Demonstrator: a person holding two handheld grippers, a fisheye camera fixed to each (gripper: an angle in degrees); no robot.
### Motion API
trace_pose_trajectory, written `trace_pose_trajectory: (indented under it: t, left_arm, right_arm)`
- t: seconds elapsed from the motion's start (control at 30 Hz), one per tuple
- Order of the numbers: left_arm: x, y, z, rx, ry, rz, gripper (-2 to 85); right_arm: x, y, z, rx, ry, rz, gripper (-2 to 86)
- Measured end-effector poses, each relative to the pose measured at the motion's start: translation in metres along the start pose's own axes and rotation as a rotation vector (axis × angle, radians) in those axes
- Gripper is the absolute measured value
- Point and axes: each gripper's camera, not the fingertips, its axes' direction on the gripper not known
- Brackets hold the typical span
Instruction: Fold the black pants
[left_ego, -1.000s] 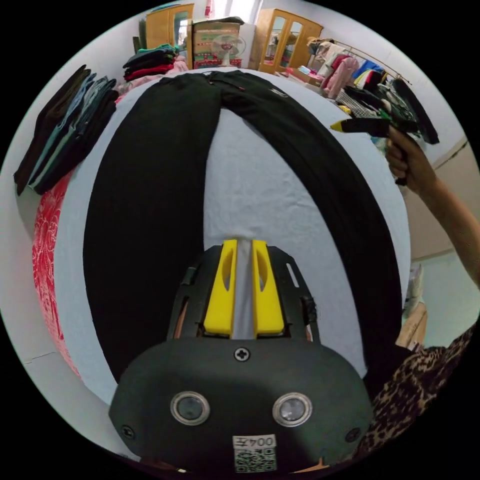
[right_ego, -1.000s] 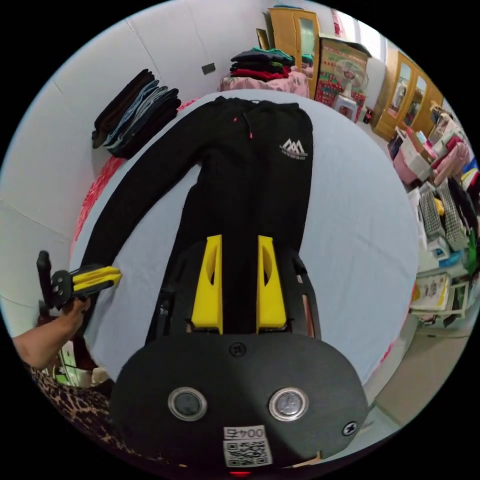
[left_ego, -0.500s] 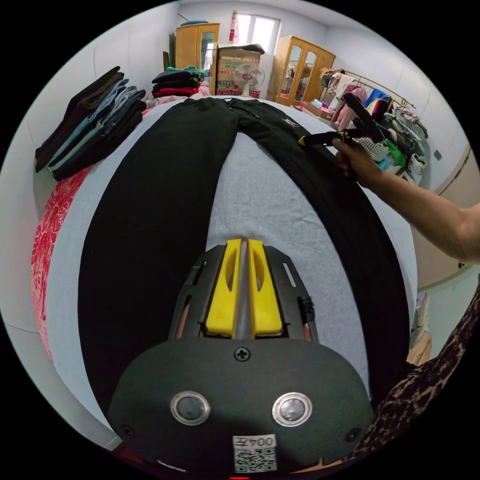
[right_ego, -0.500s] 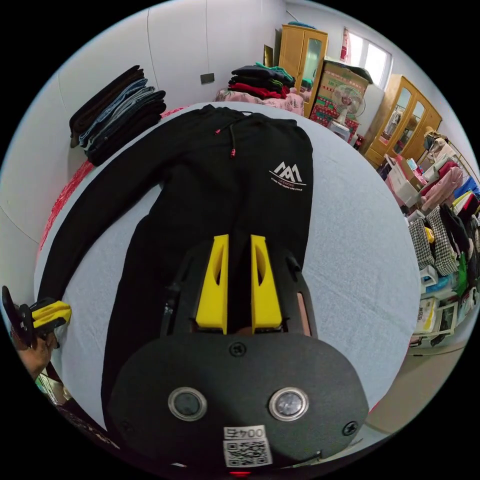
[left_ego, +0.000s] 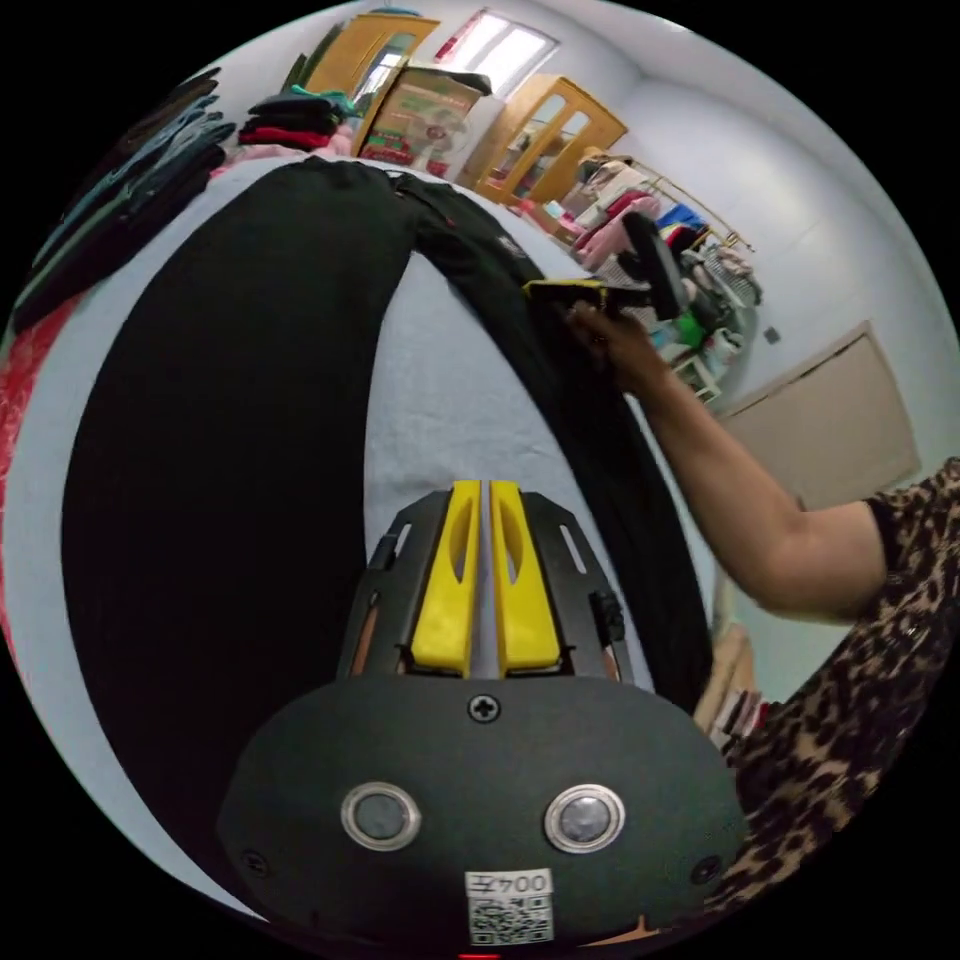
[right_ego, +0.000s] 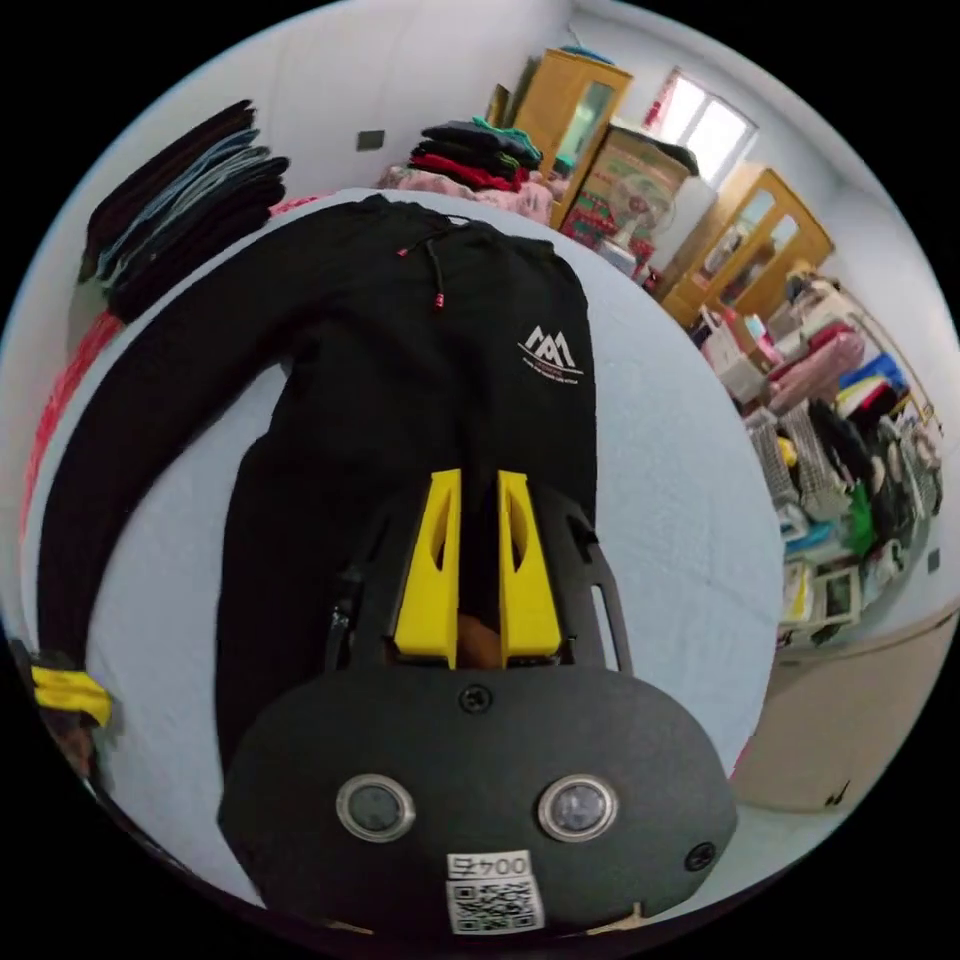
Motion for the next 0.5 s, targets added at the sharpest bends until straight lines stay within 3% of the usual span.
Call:
trace_pose_trajectory:
  t: [0.2,0.33,0.5]
  left_arm:
    - [-0.007,-0.082,-0.065,0.108,-0.11,0.157,5.0]
    - [-0.039,-0.157,-0.086,0.142,-0.208,0.189,7.1]
    - [-0.083,-0.273,-0.073,0.113,-0.358,0.22,7.6]
  right_arm:
    - [0.021,-0.058,-0.018,0.095,0.025,0.19,-0.1]
    - [0.063,-0.1,0.014,-0.027,-0.184,0.214,-0.5]
    - [0.097,-0.102,0.016,0.003,-0.312,0.229,-0.6]
